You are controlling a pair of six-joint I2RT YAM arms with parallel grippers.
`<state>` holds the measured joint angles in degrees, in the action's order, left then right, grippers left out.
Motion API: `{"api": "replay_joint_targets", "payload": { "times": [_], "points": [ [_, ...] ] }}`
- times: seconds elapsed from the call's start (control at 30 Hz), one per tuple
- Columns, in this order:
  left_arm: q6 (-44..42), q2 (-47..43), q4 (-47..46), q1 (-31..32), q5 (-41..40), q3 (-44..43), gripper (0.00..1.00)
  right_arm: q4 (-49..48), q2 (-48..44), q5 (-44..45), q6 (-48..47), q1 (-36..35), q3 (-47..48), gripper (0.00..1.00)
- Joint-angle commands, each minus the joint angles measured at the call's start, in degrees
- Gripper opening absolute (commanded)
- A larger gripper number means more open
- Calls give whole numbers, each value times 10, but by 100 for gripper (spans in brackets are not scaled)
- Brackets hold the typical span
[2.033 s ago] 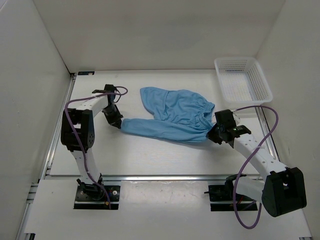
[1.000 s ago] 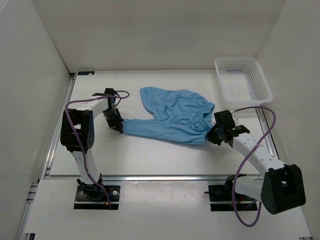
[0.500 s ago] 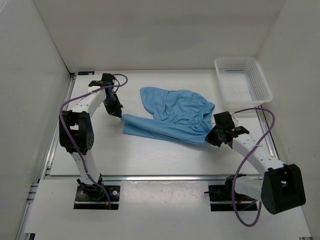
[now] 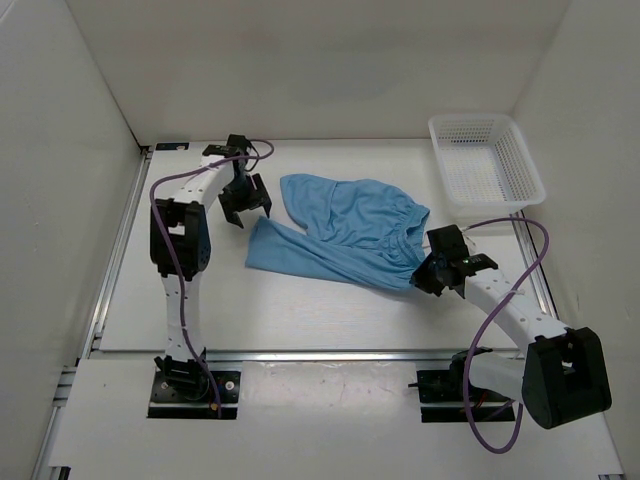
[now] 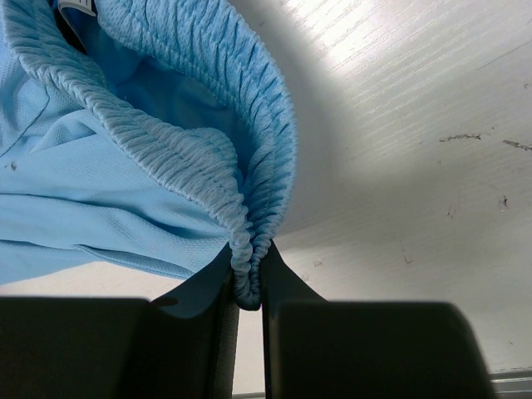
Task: Fold and stack the shorts
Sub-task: Flatten the shorts out
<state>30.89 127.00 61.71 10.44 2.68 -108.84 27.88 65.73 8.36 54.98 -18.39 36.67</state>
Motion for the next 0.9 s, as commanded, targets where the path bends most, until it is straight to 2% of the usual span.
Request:
{"api": "replay_joint_targets", "payload": {
  "times": [0.0,0.07,0.1,0.2,0.23,0.27,0.3,0.47,0.8,0.87],
  "points": [
    [-1,-77,22,5,-40,-9,86,-3,-9,-4,-5,2,-2,0],
    [5,-118,17,5,-53,27,82,-3,-9,-4,-5,2,-2,0],
    [5,-132,10,5,-53,43,70,-3,-9,-4,-5,2,-2,0],
    [5,-157,-4,5,-27,89,55,-3,-3,-4,-5,2,-2,0],
    [5,-157,-4,5,-19,97,47,-3,-3,-4,-5,2,-2,0],
    [0,-146,-11,11,-19,102,46,-8,-3,-4,-10,2,-2,0],
    [0,-138,-11,11,-19,102,46,-8,3,-4,-10,2,-2,0],
    [11,-85,-11,31,-7,80,65,-8,3,-4,-15,2,-2,0],
    [38,-12,1,55,-24,28,56,-8,3,-4,-15,2,-2,0],
    [38,-5,1,55,-29,28,51,-8,3,-4,-15,2,-2,0]
  ]
}}
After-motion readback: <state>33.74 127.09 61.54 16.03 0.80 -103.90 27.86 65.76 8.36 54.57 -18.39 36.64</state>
